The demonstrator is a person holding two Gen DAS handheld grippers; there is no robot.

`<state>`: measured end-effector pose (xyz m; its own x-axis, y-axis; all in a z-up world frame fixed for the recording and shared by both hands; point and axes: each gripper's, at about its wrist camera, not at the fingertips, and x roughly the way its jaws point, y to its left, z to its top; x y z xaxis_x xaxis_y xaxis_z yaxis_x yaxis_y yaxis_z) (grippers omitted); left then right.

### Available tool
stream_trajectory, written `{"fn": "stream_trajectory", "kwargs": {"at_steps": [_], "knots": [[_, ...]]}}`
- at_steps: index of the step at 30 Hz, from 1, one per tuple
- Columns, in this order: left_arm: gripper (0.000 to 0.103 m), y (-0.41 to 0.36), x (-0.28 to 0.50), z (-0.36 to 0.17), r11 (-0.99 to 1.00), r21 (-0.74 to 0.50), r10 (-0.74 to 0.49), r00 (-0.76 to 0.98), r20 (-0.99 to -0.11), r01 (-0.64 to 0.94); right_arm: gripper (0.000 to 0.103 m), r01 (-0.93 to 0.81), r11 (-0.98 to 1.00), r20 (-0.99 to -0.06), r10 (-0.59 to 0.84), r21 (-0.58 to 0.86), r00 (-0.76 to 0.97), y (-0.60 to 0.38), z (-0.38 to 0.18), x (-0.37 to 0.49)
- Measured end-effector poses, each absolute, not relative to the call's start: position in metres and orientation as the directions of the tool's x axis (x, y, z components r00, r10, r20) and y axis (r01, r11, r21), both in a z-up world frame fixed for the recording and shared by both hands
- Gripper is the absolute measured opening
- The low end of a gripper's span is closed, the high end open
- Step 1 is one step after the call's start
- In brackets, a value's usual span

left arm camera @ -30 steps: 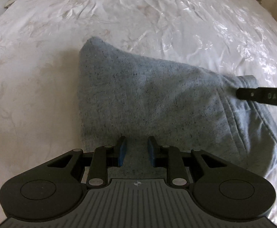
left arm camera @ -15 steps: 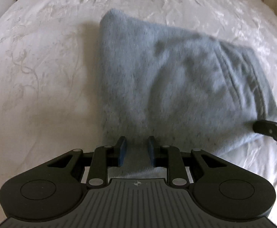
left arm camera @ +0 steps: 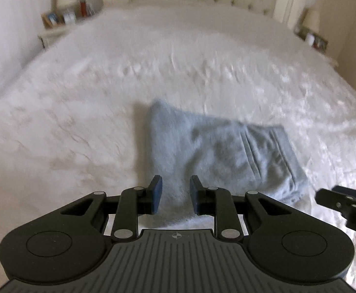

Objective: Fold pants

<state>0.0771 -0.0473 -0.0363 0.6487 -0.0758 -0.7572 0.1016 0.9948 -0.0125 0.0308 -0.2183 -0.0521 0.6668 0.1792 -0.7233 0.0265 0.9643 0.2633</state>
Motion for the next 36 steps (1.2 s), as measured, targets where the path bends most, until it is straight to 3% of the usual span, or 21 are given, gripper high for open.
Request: {"fn": "stream_trajectory", "kwargs": {"at_steps": [2, 5, 7, 13, 16, 36], "knots": [[0.024, -0.047, 0.069, -0.026, 0.995, 0.041, -0.034, 0.688, -0.725, 0.092, 0.047, 0.032, 0.960, -0.702, 0.180, 0.277, 0.689, -0.216, -0.043, 0.018], [0.024, -0.049, 0.055, -0.017, 0.986, 0.136, 0.024, 0.727, -0.686, 0.095, 0.063, 0.053, 0.957, -0.670, 0.160, 0.286, 0.725, -0.208, -0.026, -0.002], [0.025, -0.048, 0.048, -0.012, 0.981, 0.163, 0.032, 0.737, -0.675, 0.106, 0.069, 0.066, 0.957, -0.649, 0.141, 0.283, 0.748, -0.201, -0.010, -0.018], [0.025, -0.032, 0.036, -0.010, 0.987, 0.061, -0.054, 0.671, -0.739, 0.147, 0.080, 0.124, 0.951, -0.626, 0.085, 0.282, 0.775, -0.185, 0.010, -0.040], [0.025, -0.028, 0.030, -0.009, 0.991, 0.021, -0.073, 0.647, -0.759, 0.135, 0.096, 0.190, 0.943, -0.634, 0.028, 0.274, 0.773, -0.180, 0.020, -0.053], [0.025, -0.063, -0.060, 0.010, 1.000, -0.005, 0.009, 0.581, -0.814, -0.022, 0.092, 0.043, 0.973, -0.666, 0.123, 0.227, 0.736, -0.180, 0.049, -0.133]]}}
